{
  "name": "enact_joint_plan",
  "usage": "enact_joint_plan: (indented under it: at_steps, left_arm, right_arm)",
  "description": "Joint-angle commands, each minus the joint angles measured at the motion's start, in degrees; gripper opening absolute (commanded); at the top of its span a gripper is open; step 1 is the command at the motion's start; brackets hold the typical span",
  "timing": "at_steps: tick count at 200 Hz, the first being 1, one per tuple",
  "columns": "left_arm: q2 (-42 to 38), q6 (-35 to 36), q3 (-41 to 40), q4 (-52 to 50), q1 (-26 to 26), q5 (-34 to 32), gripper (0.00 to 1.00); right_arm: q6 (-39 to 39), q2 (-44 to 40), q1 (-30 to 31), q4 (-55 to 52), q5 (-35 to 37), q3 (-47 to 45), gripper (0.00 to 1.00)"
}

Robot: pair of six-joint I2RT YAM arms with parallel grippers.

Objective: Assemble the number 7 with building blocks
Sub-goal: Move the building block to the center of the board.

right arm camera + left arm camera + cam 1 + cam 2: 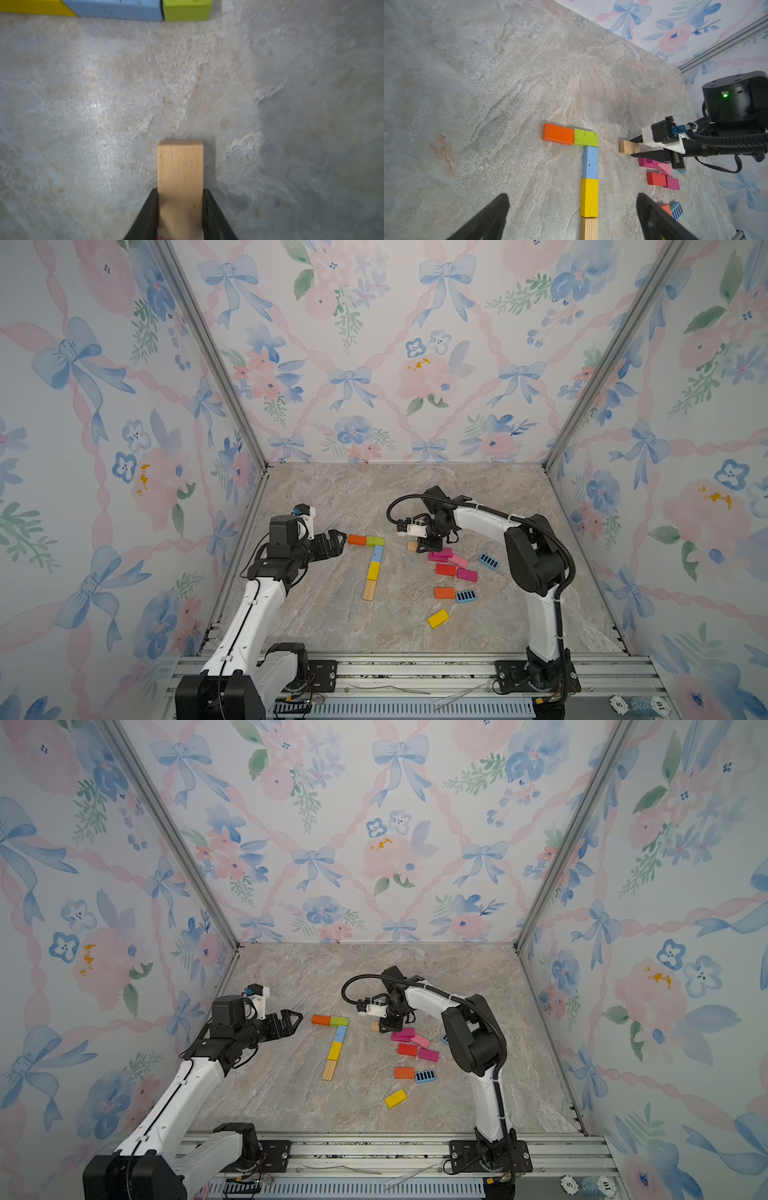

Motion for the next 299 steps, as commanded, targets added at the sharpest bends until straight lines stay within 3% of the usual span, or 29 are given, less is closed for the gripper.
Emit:
enact_joint_plan:
  at_steps: [1, 85, 209, 231, 261, 299]
  left_arm:
    - [-0.50, 0.72, -0.71, 0.69, 0.32, 0.17, 0.98]
    - [-1.33, 0.67, -0.96, 0.69, 0.32, 0.17, 0.98]
    - [-1.15, 0.67, -0.92, 0.69, 0.32, 0.34, 0.98]
    - [-0.98, 0.67, -0.96, 0.69, 0.31, 0.50, 0.98]
    - [-0.84, 0.63, -0.95, 0.77, 0.31, 0.61, 0.98]
    - [-0.95, 0.67, -0.89, 0.77, 0.25, 0.70, 0.98]
  right_arm:
    - [5.71, -3.94, 2.44, 2.98, -1.16, -1.09, 0.32]
    - [9.41, 1.33, 5.52, 2.13, 1.52, 4.56, 0.32]
    - [9.96, 4.67, 5.43, 0.96, 5.22, 4.85, 0.33]
    - [10.12, 4.50, 5.43, 1.14, 5.32, 4.63, 0.41]
    - [10.35, 3.50, 5.34, 0.74, 5.24, 4.67, 0.71]
    - [12.60, -3.23, 4.48, 6.65, 2.95, 1.32, 0.74]
